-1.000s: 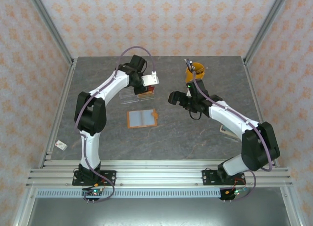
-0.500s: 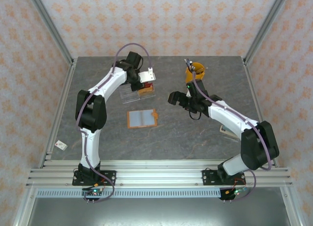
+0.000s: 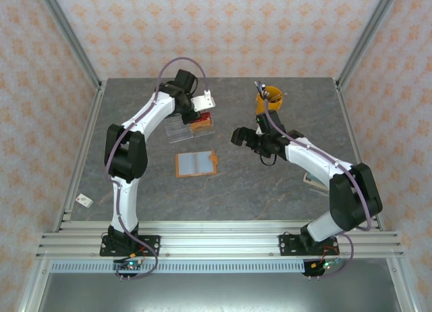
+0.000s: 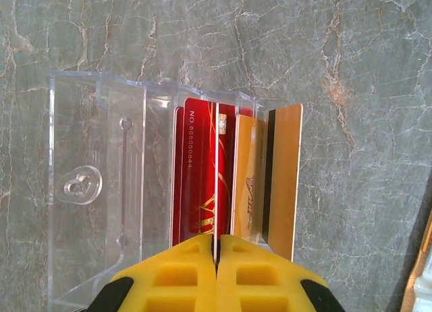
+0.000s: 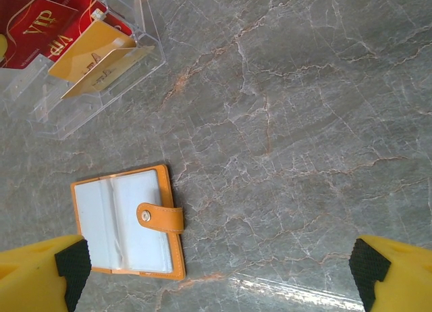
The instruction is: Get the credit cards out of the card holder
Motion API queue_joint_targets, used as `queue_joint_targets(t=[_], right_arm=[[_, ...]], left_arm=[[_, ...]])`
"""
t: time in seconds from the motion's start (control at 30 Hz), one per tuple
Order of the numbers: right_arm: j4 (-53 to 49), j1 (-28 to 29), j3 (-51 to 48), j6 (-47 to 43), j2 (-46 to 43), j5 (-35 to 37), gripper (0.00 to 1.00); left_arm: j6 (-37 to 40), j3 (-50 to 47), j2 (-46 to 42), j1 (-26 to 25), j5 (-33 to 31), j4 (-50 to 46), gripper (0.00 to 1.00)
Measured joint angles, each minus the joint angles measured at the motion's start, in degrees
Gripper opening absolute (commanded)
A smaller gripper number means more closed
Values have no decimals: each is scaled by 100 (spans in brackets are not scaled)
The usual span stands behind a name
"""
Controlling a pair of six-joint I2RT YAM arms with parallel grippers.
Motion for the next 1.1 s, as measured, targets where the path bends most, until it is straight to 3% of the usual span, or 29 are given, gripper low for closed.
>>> queue_joint_targets(t=[0.57, 0.77, 1.1], right_arm=[[-11, 0, 22, 70, 31, -107, 100], [-11, 0, 22, 87, 31, -109, 99], [-11, 0, 22, 87, 31, -116, 100]], left_arm=[[-33, 319, 459, 0, -66, 79, 0], [-33, 343, 492, 0, -153, 94, 5], [-50, 415, 636, 7, -232, 142, 26]])
